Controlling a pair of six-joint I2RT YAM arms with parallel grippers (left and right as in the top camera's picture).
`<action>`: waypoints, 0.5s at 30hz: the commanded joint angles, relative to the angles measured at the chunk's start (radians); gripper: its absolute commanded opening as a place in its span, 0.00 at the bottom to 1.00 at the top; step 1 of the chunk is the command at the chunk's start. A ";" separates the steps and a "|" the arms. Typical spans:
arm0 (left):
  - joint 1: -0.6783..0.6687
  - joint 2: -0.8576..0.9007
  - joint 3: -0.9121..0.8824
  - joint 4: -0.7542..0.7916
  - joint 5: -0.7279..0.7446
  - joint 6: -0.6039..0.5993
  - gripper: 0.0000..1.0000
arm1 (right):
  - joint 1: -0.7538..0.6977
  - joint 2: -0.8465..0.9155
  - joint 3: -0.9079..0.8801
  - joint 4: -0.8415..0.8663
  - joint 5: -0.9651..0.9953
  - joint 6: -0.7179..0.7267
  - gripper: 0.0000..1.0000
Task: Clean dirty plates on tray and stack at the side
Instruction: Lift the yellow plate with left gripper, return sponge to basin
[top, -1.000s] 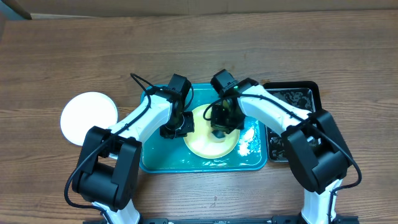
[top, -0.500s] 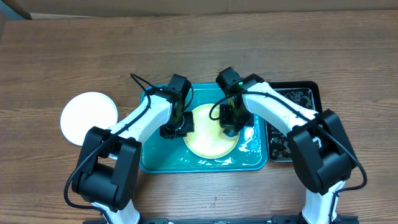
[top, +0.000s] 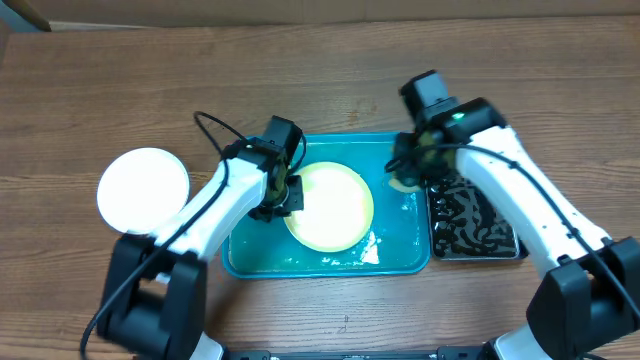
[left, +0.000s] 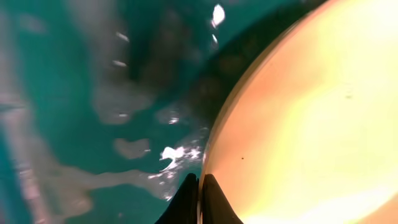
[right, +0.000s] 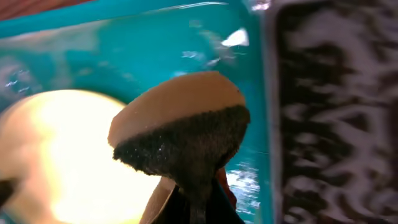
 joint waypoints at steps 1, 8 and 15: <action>0.007 -0.105 0.013 -0.015 -0.162 0.005 0.04 | -0.090 -0.008 0.011 -0.027 0.039 -0.026 0.04; 0.003 -0.235 0.061 -0.035 -0.409 0.066 0.04 | -0.250 -0.008 -0.023 -0.067 0.039 -0.095 0.04; -0.011 -0.263 0.099 -0.037 -0.540 0.135 0.04 | -0.294 -0.008 -0.098 -0.043 0.039 -0.105 0.04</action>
